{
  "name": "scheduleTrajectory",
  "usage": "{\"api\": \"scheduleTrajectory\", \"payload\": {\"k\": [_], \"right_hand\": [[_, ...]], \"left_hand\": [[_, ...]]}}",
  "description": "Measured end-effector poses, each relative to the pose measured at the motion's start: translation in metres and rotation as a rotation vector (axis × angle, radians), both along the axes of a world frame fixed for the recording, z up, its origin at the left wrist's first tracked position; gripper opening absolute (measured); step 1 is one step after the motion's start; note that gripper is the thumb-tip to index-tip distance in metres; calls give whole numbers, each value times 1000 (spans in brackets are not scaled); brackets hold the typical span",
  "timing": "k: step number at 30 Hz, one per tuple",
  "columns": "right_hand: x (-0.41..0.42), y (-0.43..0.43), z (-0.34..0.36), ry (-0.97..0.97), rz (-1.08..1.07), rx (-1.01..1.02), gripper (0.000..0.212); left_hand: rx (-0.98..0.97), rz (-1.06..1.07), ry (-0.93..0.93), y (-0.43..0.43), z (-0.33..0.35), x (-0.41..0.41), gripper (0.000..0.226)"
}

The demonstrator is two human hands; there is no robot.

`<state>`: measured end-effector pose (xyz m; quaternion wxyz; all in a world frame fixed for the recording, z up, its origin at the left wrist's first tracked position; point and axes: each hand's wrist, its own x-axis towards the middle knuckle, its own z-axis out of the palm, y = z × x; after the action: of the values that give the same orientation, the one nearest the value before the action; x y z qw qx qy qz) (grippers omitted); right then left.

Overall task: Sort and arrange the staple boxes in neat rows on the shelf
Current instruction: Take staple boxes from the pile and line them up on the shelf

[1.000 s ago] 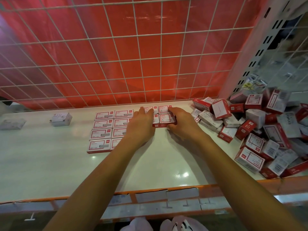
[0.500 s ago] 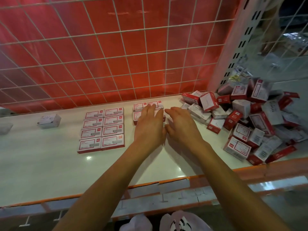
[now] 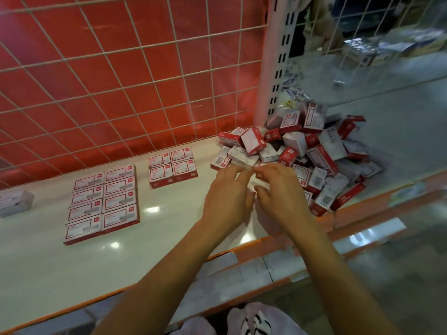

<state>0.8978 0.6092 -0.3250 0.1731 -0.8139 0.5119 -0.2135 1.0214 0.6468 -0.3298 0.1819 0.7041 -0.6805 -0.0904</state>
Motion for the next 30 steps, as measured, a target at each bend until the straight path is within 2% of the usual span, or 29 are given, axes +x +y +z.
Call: {"api": "scheduleTrajectory", "payload": {"k": [4,11,15,18,21,24,30], "right_hand": [[-34,-1,1,-14,-103,-36,38],[-83,-7,-1,-53,-230,-157,32],[-102,-12,-6,24,-229,-70,46],[-105,-12,-9,111,-218,39,61],[-105,-12,-11,160,-181,58,67],[-104,-12,-10,132,-193,56,71],[-102,-6,-6,1,-192,40,65]], "left_hand": [[11,-151,44,-5,-1,-22,47],[111,-342,-2,-13,-11,-45,69],[142,-350,5,-17,-16,-52,71],[125,-344,0,-19,-17,-54,70],[93,-333,2,-19,-17,-54,66],[56,-325,20,-18,-16,-55,59],[46,-222,159,-13,-13,-52,36]]}}
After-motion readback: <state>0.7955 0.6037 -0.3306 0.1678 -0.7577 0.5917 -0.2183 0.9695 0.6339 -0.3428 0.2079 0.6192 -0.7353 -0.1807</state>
